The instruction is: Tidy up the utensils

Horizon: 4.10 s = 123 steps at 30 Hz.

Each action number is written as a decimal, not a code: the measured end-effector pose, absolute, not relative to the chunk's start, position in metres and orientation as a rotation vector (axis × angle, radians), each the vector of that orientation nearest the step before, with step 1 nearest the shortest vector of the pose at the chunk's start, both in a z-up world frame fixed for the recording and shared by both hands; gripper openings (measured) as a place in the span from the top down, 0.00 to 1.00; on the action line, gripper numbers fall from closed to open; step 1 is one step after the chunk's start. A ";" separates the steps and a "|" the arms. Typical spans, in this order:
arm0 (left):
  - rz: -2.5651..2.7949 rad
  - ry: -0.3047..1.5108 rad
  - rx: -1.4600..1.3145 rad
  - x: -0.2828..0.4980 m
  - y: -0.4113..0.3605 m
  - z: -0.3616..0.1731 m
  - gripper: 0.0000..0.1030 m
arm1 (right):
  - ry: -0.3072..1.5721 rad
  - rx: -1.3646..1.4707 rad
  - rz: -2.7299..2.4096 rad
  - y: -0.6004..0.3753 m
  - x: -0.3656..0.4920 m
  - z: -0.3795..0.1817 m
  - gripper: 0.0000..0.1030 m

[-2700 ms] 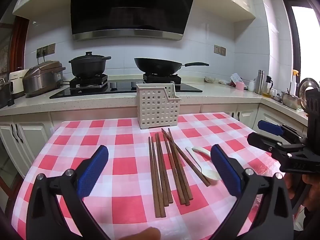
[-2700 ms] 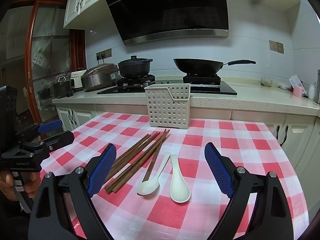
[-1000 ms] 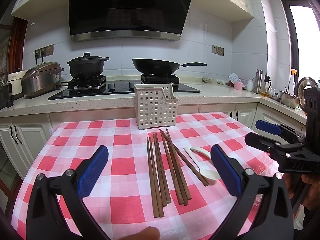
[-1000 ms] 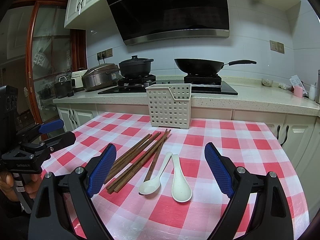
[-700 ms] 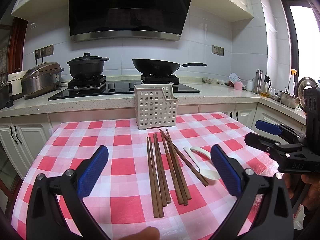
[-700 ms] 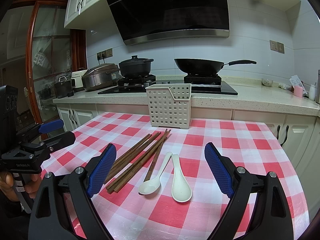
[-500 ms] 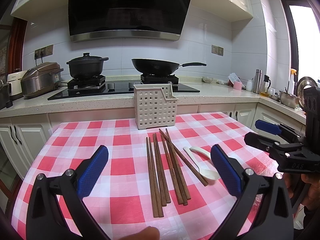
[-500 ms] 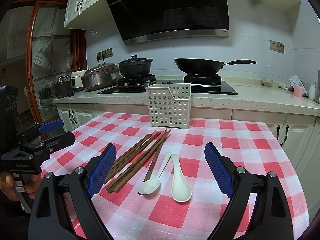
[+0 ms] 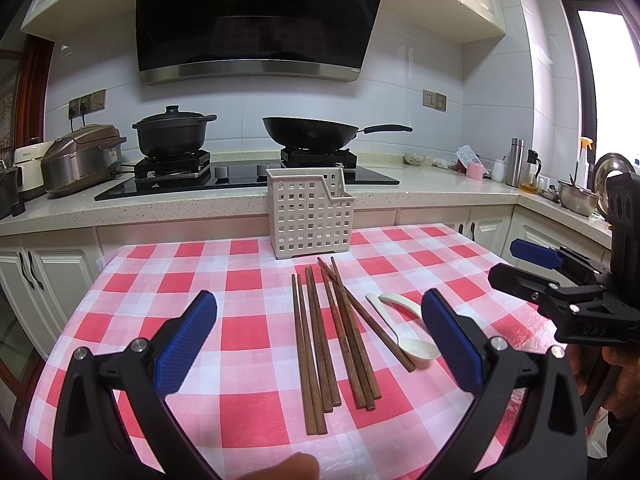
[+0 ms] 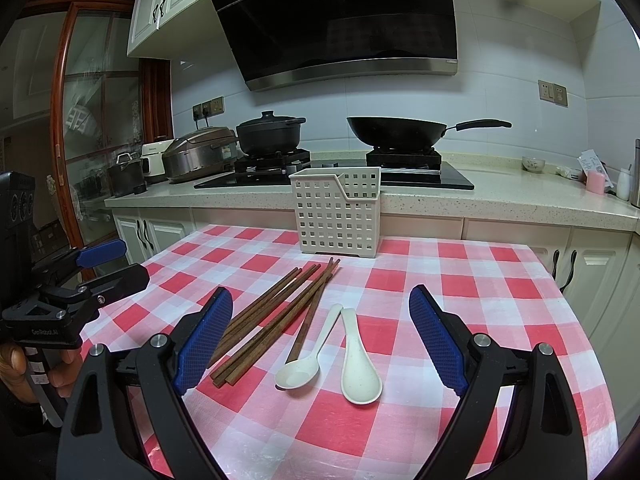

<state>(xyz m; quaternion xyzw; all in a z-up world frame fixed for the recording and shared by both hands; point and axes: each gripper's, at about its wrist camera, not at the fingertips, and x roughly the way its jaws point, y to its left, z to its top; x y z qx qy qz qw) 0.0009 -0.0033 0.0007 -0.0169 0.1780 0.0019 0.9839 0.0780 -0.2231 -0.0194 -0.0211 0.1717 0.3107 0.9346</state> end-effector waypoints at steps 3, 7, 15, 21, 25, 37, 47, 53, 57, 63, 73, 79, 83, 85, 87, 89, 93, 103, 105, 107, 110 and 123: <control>0.004 0.358 -0.035 0.001 -0.003 0.001 0.04 | 0.351 -0.044 0.636 -0.223 0.079 -0.021 0.18; 0.004 0.358 -0.034 0.001 -0.003 0.001 0.04 | 0.352 -0.043 0.636 -0.223 0.077 -0.018 0.18; 0.007 0.365 -0.041 0.001 -0.003 -0.001 0.04 | 0.391 -0.047 0.608 -0.229 0.082 -0.026 0.18; -0.001 0.431 -0.124 0.013 0.010 -0.010 0.04 | 0.656 -0.063 0.499 -0.233 0.138 -0.051 0.18; -0.007 0.511 -0.155 0.034 0.019 -0.019 0.04 | 0.762 -0.124 0.520 -0.215 0.166 -0.064 0.18; -0.021 0.642 -0.167 0.080 0.038 -0.026 0.04 | 0.923 -0.292 0.544 -0.157 0.221 -0.095 0.53; -0.096 0.700 -0.107 0.124 0.010 -0.024 0.29 | 0.883 -0.200 0.551 -0.170 0.222 -0.090 0.89; -0.175 0.782 -0.068 0.156 -0.029 -0.034 0.53 | 0.805 -0.115 0.514 -0.202 0.205 -0.069 0.89; -0.210 0.834 -0.034 0.174 -0.055 -0.046 0.61 | 0.757 -0.081 0.503 -0.219 0.194 -0.055 0.90; -0.215 0.922 -0.015 0.199 -0.075 -0.071 0.72 | 0.716 -0.038 0.501 -0.237 0.184 -0.045 0.90; -0.153 0.963 0.037 0.223 -0.086 -0.089 0.85 | 0.678 -0.023 0.500 -0.248 0.178 -0.035 0.90; -0.202 0.922 -0.056 0.208 -0.076 -0.071 0.88 | 0.670 -0.030 0.496 -0.248 0.175 -0.033 0.90; -0.217 0.832 -0.100 0.186 -0.068 -0.043 0.88 | 0.664 -0.032 0.493 -0.246 0.172 -0.031 0.90; -0.215 0.789 -0.109 0.175 -0.064 -0.029 0.88 | 0.659 -0.037 0.496 -0.243 0.170 -0.029 0.90; -0.206 0.753 -0.107 0.166 -0.061 -0.017 0.88 | 0.654 -0.041 0.500 -0.240 0.168 -0.027 0.90; -0.196 0.714 -0.105 0.157 -0.057 -0.008 0.88 | 0.649 -0.047 0.502 -0.237 0.166 -0.024 0.90; -0.187 0.667 -0.105 0.144 -0.051 0.004 0.89 | 0.634 -0.053 0.503 -0.234 0.162 -0.018 0.90; -0.202 0.605 -0.095 0.139 -0.049 0.022 0.89 | 0.608 -0.072 0.505 -0.226 0.165 -0.003 0.90; -0.203 0.598 -0.088 0.142 -0.048 0.026 1.00 | 0.596 -0.074 0.504 -0.223 0.168 0.003 0.90; -0.204 0.590 -0.085 0.146 -0.047 0.031 1.00 | 0.589 -0.071 0.508 -0.221 0.172 0.007 0.90; -0.204 0.597 -0.079 0.154 -0.045 0.032 1.00 | 0.578 -0.075 0.505 -0.217 0.181 0.014 0.90; -0.295 0.832 -0.082 0.245 -0.063 -0.034 0.73 | 0.588 -0.051 0.458 -0.236 0.200 0.010 0.90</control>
